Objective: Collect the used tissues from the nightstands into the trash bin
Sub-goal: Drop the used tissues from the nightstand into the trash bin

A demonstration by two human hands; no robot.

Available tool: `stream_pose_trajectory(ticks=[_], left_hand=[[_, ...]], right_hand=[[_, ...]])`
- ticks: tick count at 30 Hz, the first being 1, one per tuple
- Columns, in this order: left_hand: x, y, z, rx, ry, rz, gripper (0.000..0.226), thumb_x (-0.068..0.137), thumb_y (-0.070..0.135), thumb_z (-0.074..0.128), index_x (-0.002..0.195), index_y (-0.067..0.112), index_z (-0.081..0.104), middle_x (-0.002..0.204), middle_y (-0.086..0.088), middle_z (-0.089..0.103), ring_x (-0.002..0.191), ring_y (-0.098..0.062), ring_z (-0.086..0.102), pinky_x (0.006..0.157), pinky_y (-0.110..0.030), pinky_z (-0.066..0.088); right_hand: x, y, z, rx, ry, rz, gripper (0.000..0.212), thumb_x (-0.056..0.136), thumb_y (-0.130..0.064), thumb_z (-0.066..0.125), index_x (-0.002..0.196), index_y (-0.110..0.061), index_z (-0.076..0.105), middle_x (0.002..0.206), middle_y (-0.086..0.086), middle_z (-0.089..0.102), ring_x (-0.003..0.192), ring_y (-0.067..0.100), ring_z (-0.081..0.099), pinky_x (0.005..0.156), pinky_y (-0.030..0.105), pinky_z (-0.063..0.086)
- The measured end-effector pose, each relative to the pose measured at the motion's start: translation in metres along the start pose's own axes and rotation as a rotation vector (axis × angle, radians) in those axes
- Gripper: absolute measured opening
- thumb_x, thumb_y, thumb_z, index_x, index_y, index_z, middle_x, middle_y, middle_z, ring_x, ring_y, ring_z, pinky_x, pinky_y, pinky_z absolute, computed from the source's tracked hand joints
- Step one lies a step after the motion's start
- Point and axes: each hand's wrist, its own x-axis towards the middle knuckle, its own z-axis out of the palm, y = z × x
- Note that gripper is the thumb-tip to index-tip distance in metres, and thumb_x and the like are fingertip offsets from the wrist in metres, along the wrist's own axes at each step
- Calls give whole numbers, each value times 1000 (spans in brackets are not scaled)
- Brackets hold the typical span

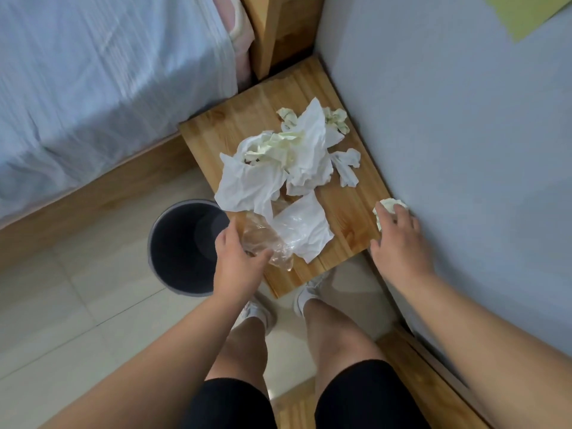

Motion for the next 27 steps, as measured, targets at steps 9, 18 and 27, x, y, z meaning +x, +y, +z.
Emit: stream_pose_trajectory(ticks=[9,18,27], left_hand=[[2,-17,17,-301,58,-280,21,94,12,74,110,22,66,85,1,68,80,-23,74,80,-43,65],[-22,-30,-4,-444,35,-399,48,91,37,80,133,18,64,125,-1,68,105,-24,69,98,-49,61],[15,-27,25,-422,-79,-320,73,83,54,85,143,19,63,131,1,75,114,-24,73,101,-50,61]], right_hand=[[11,-4,-7,140,-9,-5,42,88,5,65,129,-6,66,126,25,57,112,45,57,88,47,51],[-9,-41,-36,319,-12,10,40,93,-11,71,131,-21,63,127,11,58,111,33,60,86,35,48],[-17,-64,-23,438,46,-39,37,91,-20,74,123,-35,64,114,-11,53,94,13,61,84,34,54]])
